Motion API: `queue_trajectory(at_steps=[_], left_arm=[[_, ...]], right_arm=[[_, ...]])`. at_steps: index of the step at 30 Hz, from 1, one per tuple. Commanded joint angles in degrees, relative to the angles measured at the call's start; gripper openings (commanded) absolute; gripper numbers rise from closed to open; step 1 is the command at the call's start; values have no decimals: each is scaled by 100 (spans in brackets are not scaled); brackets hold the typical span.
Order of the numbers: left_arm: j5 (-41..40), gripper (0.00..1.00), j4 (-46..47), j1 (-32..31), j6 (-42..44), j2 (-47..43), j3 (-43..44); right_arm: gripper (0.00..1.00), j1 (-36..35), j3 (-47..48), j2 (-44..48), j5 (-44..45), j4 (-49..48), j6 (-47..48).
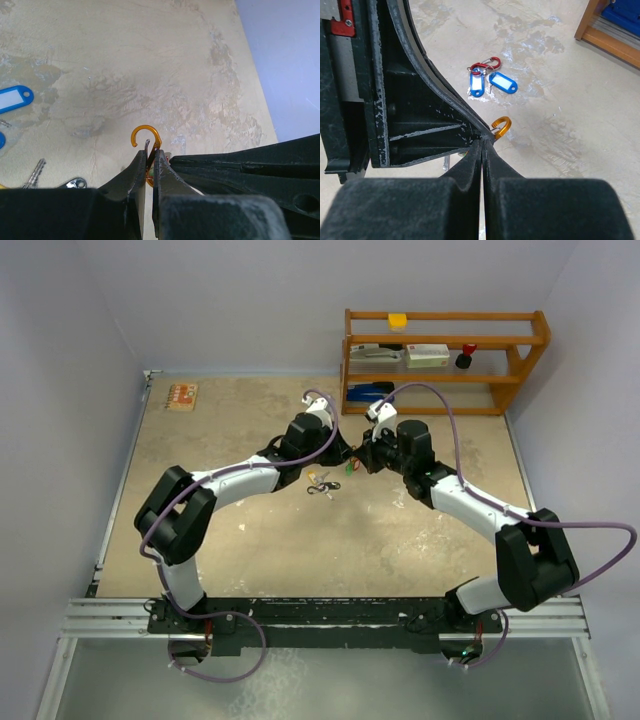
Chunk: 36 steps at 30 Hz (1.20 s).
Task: Put the keys on the keyring
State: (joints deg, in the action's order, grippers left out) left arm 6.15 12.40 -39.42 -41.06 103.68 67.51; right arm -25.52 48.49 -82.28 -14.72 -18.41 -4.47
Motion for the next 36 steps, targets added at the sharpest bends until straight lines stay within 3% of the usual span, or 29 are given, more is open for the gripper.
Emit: queue_trajectory(at_steps=[1,29,36], left_arm=[[136,0,254,-38,111,12,297],[27,0,293,-57,98,-93,225],[-24,0,233,-53,141,-133,224]], right_arm=[[0,-41,73,263,-132,-293,95],[0,-67,-55,447,-273,-145,175],[0,-66,-147,638,364,-9,30]])
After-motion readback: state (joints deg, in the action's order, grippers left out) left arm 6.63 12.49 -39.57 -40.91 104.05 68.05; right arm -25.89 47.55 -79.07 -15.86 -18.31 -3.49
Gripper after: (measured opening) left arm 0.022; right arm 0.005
